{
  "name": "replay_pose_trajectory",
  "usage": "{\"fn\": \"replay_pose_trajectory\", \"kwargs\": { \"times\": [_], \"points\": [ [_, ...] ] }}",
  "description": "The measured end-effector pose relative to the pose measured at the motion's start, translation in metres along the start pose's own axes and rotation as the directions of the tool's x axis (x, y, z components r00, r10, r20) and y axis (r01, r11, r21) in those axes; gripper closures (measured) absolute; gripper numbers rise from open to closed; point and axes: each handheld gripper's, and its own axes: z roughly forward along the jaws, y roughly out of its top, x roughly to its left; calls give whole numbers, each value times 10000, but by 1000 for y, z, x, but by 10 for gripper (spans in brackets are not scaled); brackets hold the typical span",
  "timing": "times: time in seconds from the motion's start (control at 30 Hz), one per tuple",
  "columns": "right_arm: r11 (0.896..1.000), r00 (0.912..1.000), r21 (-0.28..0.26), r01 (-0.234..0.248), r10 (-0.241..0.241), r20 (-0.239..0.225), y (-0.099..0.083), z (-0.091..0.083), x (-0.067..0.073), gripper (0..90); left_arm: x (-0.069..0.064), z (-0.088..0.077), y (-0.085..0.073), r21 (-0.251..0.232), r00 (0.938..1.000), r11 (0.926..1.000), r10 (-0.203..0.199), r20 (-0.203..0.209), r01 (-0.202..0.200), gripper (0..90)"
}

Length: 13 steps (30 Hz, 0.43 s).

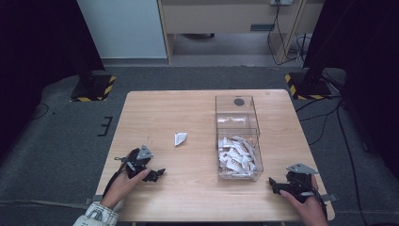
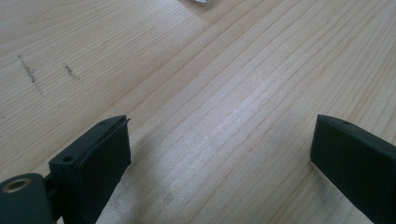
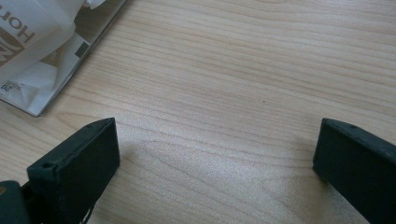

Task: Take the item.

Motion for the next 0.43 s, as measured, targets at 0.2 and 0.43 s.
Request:
{"fn": "replay_pose_trajectory", "kwargs": {
  "times": [0.2, 0.43],
  "points": [
    [10000, 10000, -2, 5, -5, 15, 0, 0, 0, 8, 5, -1, -9, -196, 9990, 9988, -457, -12, 456, 32],
    [10000, 10000, -3, 19, -19, 35, 0, 0, 0, 8, 7, 1, -10, -282, 9987, 9984, -488, 123, 492, 0]
  ]
}}
